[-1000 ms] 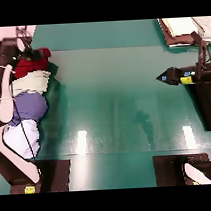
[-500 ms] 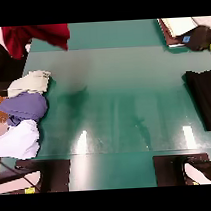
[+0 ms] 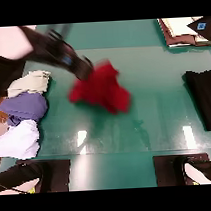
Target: Fold the shirts.
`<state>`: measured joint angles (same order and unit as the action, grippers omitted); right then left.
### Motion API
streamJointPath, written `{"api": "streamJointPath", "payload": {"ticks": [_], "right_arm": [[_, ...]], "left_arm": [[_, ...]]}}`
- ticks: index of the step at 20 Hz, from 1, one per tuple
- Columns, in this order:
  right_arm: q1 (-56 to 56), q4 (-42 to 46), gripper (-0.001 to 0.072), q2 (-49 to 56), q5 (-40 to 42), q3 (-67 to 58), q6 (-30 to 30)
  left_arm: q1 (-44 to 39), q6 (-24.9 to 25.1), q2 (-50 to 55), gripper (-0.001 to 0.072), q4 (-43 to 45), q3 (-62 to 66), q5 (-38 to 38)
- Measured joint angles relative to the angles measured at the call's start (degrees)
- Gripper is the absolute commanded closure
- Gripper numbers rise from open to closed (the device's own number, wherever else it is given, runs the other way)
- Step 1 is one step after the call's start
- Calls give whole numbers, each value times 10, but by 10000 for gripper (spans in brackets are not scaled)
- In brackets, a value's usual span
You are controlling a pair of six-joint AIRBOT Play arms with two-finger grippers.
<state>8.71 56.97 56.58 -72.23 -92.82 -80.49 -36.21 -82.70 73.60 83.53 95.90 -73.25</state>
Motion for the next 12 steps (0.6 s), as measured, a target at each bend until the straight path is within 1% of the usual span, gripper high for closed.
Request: {"api": "streamJointPath", "payload": {"ticks": [2,4,7,12], "right_arm": [[0,0,693,0,-15,-2,0],[0,0,692,0,-28,-3,0],[0,1,692,0,-41,-4,0],[0,1,692,0,-53,18,0]], "left_arm": [[-6,-10,2,164,-2,-38,32],[14,-28,3,165,1,-60,48],[80,-52,4,164,5,-103,73],[193,-63,37,165,-51,-216,121]]}}
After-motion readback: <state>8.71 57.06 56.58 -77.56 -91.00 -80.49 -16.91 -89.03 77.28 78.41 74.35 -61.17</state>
